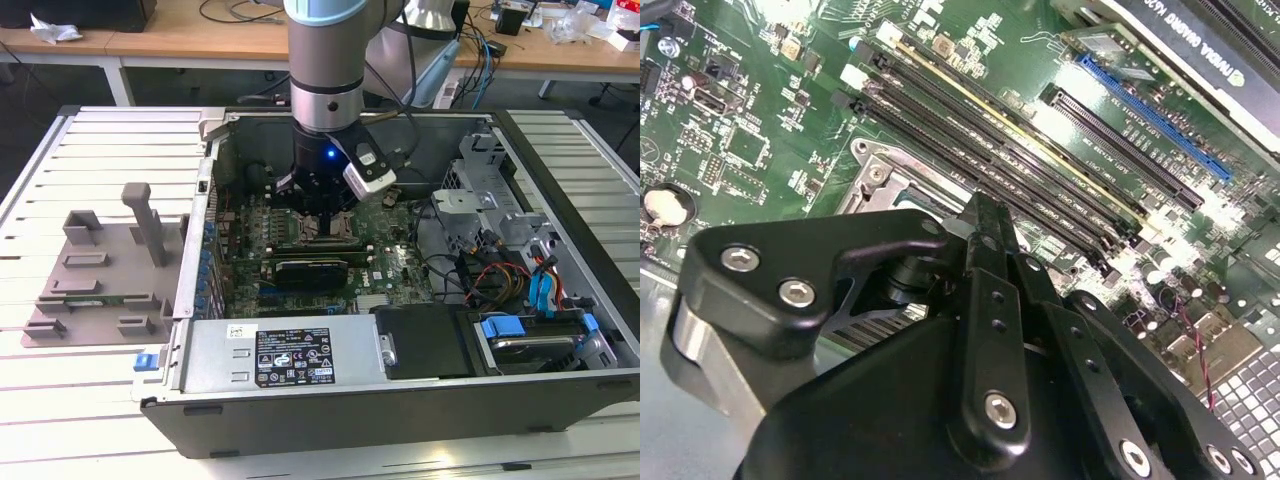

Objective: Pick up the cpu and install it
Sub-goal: 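Install the second cpu locking lever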

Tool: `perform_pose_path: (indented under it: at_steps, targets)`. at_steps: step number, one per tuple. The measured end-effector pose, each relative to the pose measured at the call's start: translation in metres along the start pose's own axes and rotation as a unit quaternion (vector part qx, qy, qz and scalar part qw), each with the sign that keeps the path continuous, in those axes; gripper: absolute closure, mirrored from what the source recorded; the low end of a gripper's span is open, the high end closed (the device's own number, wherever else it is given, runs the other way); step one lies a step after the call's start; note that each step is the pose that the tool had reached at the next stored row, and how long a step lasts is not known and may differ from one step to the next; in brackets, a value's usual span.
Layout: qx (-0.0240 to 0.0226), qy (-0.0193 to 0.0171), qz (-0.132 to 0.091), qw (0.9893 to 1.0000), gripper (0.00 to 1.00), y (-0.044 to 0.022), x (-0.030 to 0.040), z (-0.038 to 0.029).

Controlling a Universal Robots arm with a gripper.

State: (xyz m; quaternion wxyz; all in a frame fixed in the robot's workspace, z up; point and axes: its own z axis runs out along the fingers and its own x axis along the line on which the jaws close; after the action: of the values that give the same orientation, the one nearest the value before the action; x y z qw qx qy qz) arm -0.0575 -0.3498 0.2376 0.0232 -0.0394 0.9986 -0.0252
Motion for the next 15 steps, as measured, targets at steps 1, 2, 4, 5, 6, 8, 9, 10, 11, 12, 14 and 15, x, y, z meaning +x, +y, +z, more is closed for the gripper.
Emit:
perform_pose_path:
  at_steps: [1, 2, 4, 5, 6, 8, 9, 10, 11, 12, 14, 15]
  targets:
    - [0.0000, 0.0000, 0.000, 1.0000, 0.89, 0.0000, 0.0003, 0.0000]
    - [0.0001, 0.0000, 0.000, 1.0000, 0.89, 0.0001, 0.0010, 0.0000]
    - [0.0001, 0.0000, 0.000, 1.0000, 0.89, 0.0001, 0.0013, 0.0000]
    - [0.0000, 0.0000, 0.000, 1.0000, 0.89, 0.0001, 0.0013, 0.0001]
    - [0.0000, 0.0000, 0.000, 1.0000, 0.89, 0.0001, 0.0013, 0.0001]
    - [0.0001, 0.0001, 0.000, 1.0000, 0.89, 0.0001, 0.0017, 0.0003]
    - [0.0000, 0.0000, 0.000, 1.0000, 0.89, 0.0002, 0.0018, 0.0006]
    - [0.0001, 0.0001, 0.000, 1.0000, 0.89, 0.0002, 0.0018, 0.0006]
    - [0.0001, 0.0000, 0.000, 1.0000, 0.89, 0.0002, 0.0018, 0.0006]
    - [0.0001, 0.0000, 0.000, 1.0000, 0.89, 0.0002, 0.0018, 0.0007]
    - [0.0000, 0.0000, 0.000, 1.0000, 0.89, 0.0002, 0.0022, 0.0008]
    - [0.0000, 0.0000, 0.000, 1.0000, 0.89, 0.0003, 0.0029, 0.0009]
